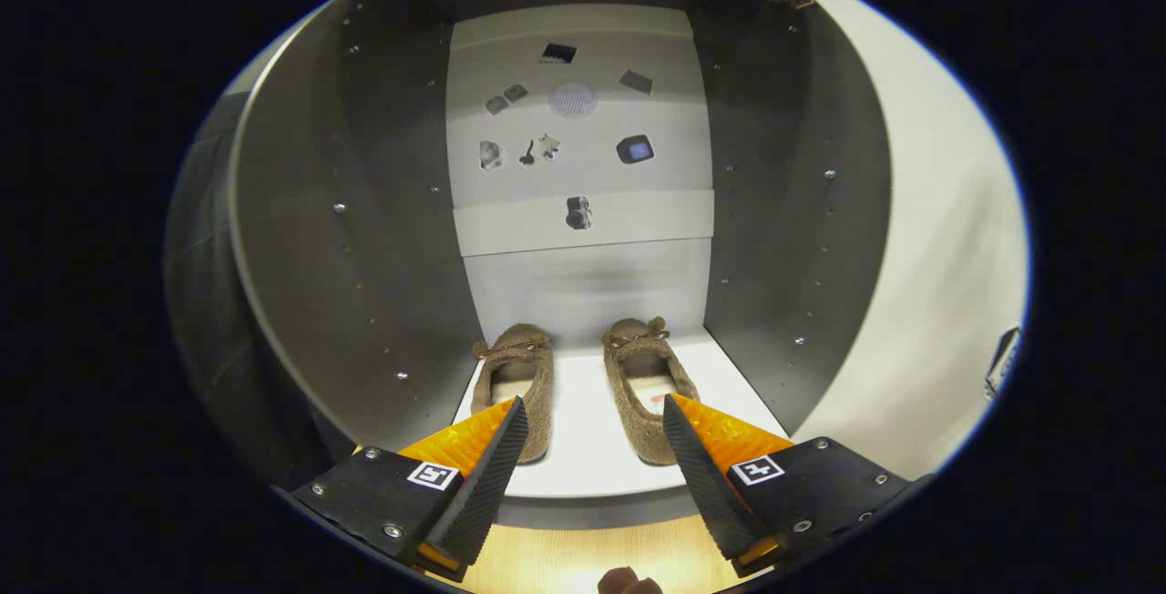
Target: Open the shoe cabinet door, grab the shoes and put them into the shoe cabinet, then close the shoe cabinet door.
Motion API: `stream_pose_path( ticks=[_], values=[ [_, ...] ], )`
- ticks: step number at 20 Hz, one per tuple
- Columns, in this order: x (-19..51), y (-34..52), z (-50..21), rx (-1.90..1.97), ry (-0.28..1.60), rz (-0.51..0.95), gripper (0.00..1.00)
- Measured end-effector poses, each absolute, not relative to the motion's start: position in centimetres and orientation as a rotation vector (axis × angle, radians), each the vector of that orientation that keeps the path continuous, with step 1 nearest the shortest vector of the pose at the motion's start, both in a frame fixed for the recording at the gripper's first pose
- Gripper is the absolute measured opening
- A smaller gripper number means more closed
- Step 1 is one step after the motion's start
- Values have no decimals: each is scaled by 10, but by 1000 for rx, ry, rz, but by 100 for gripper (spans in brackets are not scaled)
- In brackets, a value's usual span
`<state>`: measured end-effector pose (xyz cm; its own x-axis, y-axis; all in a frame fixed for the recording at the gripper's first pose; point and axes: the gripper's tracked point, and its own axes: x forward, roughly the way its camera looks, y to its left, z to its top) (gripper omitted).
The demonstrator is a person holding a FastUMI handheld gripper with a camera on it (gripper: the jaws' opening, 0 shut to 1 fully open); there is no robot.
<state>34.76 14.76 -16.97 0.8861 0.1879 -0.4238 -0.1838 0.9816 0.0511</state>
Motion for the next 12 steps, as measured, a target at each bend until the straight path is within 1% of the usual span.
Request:
stream_pose_path(
  ticks=[6,8,12],
  values=[
    [262,135,-137,14,401,177,93],
    [238,124,-125,27,367,158,93],
    [198,103,-107,66,325,168,93]
  ],
)
